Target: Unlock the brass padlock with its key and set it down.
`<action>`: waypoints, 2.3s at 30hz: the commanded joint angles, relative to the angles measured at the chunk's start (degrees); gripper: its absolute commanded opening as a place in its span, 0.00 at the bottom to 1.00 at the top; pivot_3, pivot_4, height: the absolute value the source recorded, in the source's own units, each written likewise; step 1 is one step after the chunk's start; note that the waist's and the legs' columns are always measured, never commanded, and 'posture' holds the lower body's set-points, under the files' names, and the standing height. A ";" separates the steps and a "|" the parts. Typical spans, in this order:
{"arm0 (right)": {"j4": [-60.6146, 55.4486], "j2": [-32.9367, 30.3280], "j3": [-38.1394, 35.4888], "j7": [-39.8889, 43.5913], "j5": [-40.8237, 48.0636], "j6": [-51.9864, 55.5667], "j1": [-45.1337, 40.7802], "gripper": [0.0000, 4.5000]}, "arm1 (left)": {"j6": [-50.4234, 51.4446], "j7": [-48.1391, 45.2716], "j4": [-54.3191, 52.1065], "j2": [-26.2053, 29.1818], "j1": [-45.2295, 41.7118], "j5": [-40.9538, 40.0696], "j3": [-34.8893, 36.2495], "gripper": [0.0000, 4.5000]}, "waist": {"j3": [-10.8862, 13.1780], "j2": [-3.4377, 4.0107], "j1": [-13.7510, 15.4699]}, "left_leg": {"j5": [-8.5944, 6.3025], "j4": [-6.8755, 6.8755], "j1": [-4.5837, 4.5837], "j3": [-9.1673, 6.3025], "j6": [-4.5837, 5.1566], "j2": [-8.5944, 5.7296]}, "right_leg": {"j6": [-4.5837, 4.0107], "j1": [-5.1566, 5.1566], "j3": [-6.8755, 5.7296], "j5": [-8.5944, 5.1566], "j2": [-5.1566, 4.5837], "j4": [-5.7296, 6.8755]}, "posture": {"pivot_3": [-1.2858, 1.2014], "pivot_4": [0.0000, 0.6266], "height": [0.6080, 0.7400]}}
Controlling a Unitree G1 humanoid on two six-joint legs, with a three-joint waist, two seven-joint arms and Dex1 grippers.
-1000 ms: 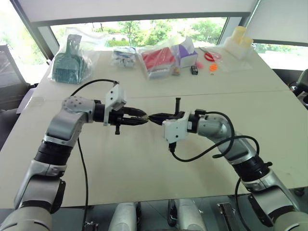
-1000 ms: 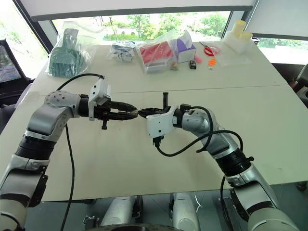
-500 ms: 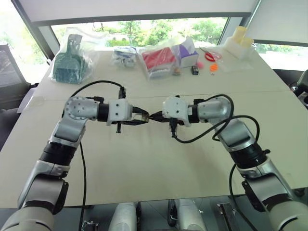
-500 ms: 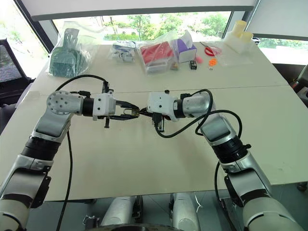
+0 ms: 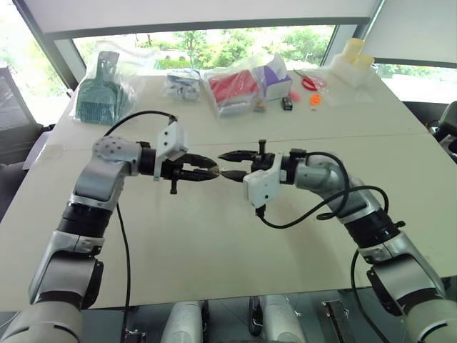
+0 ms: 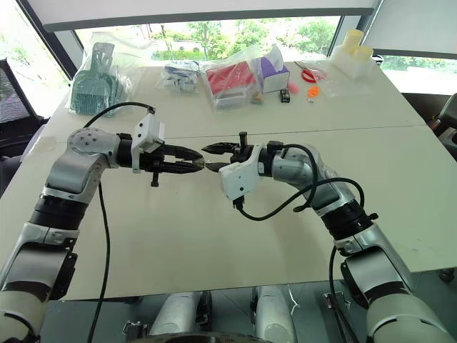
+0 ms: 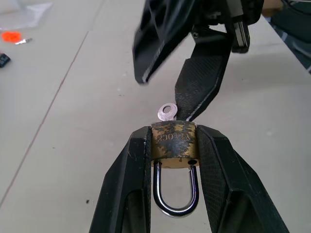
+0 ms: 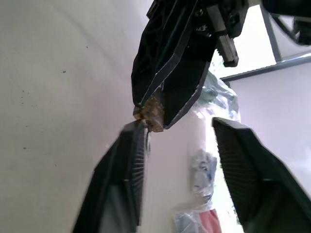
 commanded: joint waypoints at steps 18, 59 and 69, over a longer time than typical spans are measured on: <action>9.44 0.04 -1.11 -15.81 -10.72 -17.95 -5.97 0.99 | 8.63 -6.81 -0.22 1.61 -6.25 -5.74 0.85 0.17 | 0.00 0.00 -0.28 | 0.00 0.00 0.01 -0.02 0.00 0.00 | -0.01 0.00 0.01 -0.01 0.00 0.00 | 0.52 0.24 1.00; 13.92 1.91 1.32 -15.48 -9.06 -22.45 -8.71 0.00 | 15.46 -8.10 -4.37 0.81 -7.01 -9.38 1.91 0.17 | 0.00 0.00 -1.00 | 0.02 -0.01 0.01 -0.02 -0.03 0.00 | -0.01 0.00 0.05 -0.01 0.00 0.01 | 0.52 0.24 1.00; 13.19 1.98 0.80 -11.40 -4.35 -20.01 -7.21 0.00 | 14.97 -7.62 -4.46 1.37 -6.68 -8.47 1.90 0.47 | 0.00 0.00 -0.90 | 0.02 -0.01 0.01 -0.02 -0.04 0.00 | -0.01 0.01 0.05 -0.01 0.00 0.01 | 0.52 0.24 1.00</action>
